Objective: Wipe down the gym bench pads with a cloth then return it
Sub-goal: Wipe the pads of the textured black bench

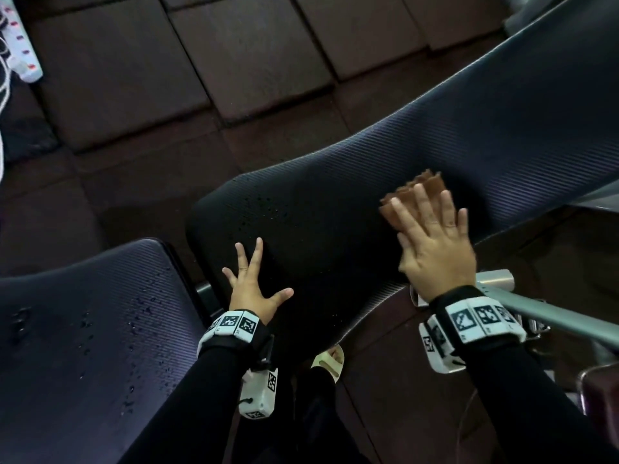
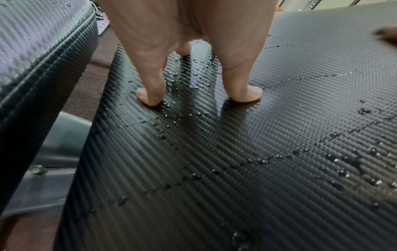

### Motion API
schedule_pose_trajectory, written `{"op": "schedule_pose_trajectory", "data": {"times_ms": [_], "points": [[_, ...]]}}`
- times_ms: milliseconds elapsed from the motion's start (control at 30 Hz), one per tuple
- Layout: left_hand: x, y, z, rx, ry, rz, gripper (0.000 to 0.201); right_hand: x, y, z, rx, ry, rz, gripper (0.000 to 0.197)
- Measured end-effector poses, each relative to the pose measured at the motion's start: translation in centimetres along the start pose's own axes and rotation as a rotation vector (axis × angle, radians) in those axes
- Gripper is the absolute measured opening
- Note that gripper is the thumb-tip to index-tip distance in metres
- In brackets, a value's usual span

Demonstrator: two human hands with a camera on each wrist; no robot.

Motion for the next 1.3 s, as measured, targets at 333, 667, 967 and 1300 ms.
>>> {"op": "schedule_pose_trajectory", "data": {"times_ms": [333,667,967,1300], "points": [[0.3,-0.6,0.8,0.036,0.061,-0.058,0.112,7.7,1.7,-2.7,-0.017,-0.018,-0.056,0.051],[0.6,-0.8,1.1,0.056,0.082,-0.100,0.112,9.7,7.4,8.7,0.058,-0.304,0.079,0.067],[0.7,-0.7,1.0,0.043,0.062,-0.114,0.113,5.3,1.7,-1.0,-0.090,-0.017,-0.023,0.053],[0.9,-0.6,1.0,0.028,0.083,-0.102,0.112,11.8,7.5,5.6,0.036,-0.463,0.060,0.063]]}}
Point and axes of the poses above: each hand's wrist, its own z-axis away from the middle knuckle, its own y-axis out of the palm, x = y × z, the point moved 6 cm from there along -z, towards the middle knuckle, and after that the axes turned 10 degrees about x, right-handed, at the moved point
